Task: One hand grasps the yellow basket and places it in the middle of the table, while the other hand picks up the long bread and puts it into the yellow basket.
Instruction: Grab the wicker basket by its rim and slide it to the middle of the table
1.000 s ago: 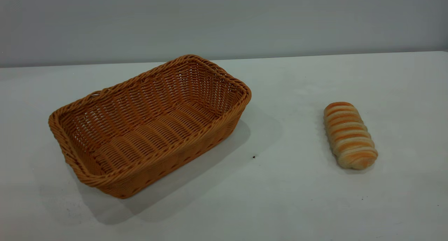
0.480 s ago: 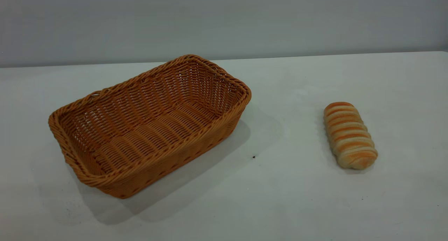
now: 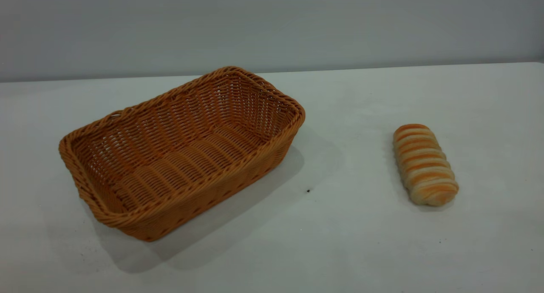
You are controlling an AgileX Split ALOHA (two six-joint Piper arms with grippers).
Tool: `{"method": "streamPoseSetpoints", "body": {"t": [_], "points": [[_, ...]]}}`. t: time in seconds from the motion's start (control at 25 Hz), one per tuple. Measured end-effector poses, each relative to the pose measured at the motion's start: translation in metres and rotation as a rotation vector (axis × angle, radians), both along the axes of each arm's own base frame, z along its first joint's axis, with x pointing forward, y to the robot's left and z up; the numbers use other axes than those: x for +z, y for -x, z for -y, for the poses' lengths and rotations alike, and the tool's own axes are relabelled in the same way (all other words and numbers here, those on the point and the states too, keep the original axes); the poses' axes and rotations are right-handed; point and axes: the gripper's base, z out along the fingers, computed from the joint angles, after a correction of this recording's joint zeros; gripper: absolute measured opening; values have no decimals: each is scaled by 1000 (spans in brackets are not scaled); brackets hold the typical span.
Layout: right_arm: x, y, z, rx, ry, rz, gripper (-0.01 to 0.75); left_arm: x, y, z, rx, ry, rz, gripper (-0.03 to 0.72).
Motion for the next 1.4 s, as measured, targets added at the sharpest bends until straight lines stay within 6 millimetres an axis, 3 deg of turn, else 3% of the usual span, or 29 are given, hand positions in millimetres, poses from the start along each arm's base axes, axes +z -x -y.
{"method": "streamPoseSetpoints", "body": {"t": [0.2,0.4,0.56,0.68,0.96,1.16,1.4], "points": [[0,0,0,1,-1,0,334,0,0,0,0,0,2,555],[0,0,0,2,-3,1,334,19,3,4,-20,40,111,555],[4,0,-1,6,-11,28,334,21,-10,7,-69,54,4,555],[14,-10,-2,13,0,31,334,26,-36,6,-67,59,-104,555],[49,-75,-10,54,31,-33,380,30,-127,1,-11,114,-338,555],[53,-120,-17,91,54,-116,410,-4,-192,-3,56,156,-507,555],[43,-145,-19,89,52,-164,413,-58,-242,-4,131,225,-616,555]]}}
